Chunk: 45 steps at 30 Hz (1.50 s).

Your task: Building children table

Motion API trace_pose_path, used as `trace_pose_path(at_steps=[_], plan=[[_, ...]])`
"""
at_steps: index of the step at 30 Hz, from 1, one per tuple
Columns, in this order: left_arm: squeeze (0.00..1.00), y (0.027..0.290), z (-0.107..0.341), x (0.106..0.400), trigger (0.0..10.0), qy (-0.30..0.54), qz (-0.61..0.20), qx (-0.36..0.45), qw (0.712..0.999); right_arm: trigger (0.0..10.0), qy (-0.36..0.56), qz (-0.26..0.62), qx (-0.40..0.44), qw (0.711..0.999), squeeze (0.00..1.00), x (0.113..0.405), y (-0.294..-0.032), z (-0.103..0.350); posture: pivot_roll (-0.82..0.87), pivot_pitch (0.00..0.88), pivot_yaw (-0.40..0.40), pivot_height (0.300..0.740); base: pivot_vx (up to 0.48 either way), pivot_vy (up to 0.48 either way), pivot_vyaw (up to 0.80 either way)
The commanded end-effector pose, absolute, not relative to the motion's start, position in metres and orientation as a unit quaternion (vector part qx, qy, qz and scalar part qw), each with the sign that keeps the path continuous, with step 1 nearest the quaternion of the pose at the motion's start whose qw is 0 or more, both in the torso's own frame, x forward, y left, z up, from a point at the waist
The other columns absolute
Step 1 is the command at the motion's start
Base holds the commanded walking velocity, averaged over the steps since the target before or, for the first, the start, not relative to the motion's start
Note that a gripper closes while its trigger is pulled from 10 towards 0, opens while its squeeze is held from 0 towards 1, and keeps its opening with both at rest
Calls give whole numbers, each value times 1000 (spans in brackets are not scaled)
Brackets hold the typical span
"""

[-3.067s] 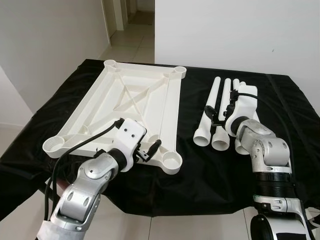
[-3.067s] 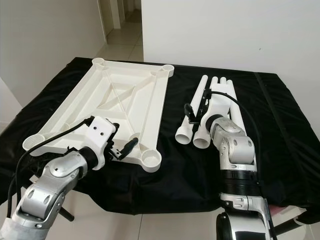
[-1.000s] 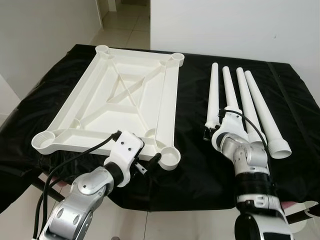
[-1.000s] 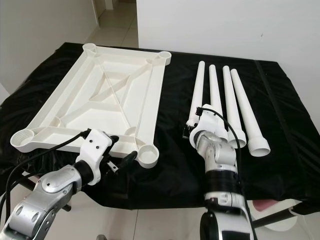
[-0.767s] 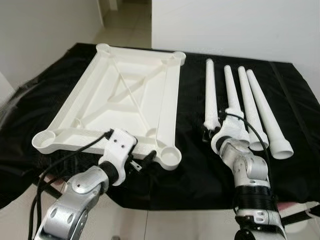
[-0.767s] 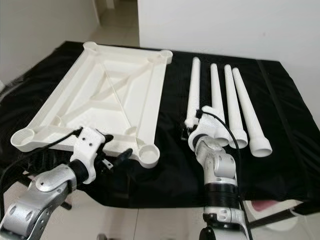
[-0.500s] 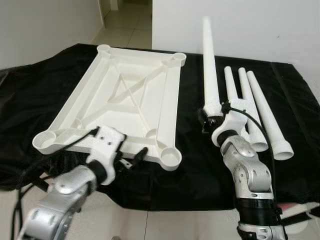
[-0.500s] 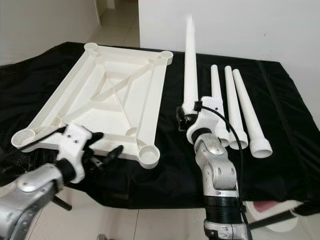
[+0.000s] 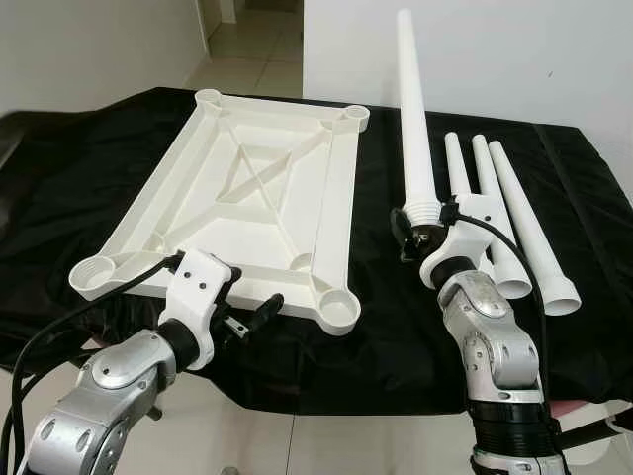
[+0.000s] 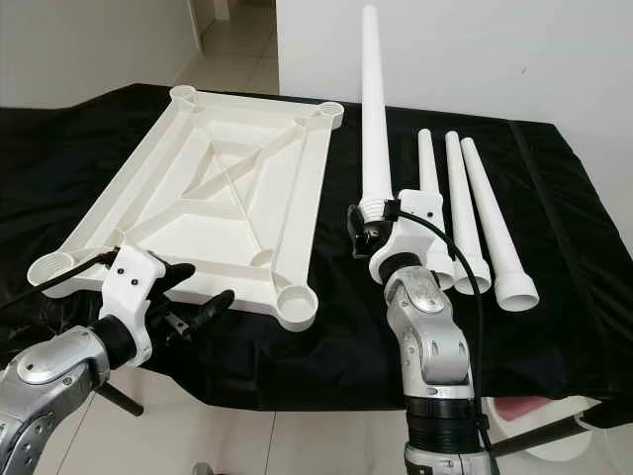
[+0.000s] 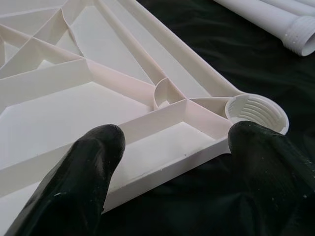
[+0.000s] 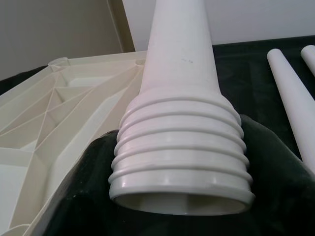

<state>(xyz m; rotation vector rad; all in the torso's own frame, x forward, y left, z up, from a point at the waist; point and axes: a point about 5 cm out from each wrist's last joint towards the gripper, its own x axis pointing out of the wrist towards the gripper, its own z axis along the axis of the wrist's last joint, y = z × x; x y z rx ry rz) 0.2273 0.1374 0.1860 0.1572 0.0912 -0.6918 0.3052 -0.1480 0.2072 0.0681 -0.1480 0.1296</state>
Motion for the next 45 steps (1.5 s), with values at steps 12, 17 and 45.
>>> trace_pose_path(at_steps=[12,17,45], plan=[[0,160,240,287,10000,-23,-294,61,953,10000,-171,183,-64,966,0,292,-114,220,-34,54,31,740,0,0,0],[0,167,233,288,10000,-13,-244,41,969,10000,-141,183,-91,969,0,287,-122,199,-35,55,33,740,0,0,0],[0,139,281,317,10000,-71,-315,-210,923,10000,-284,299,-212,886,0,273,-83,222,-26,42,14,740,0,0,0]])
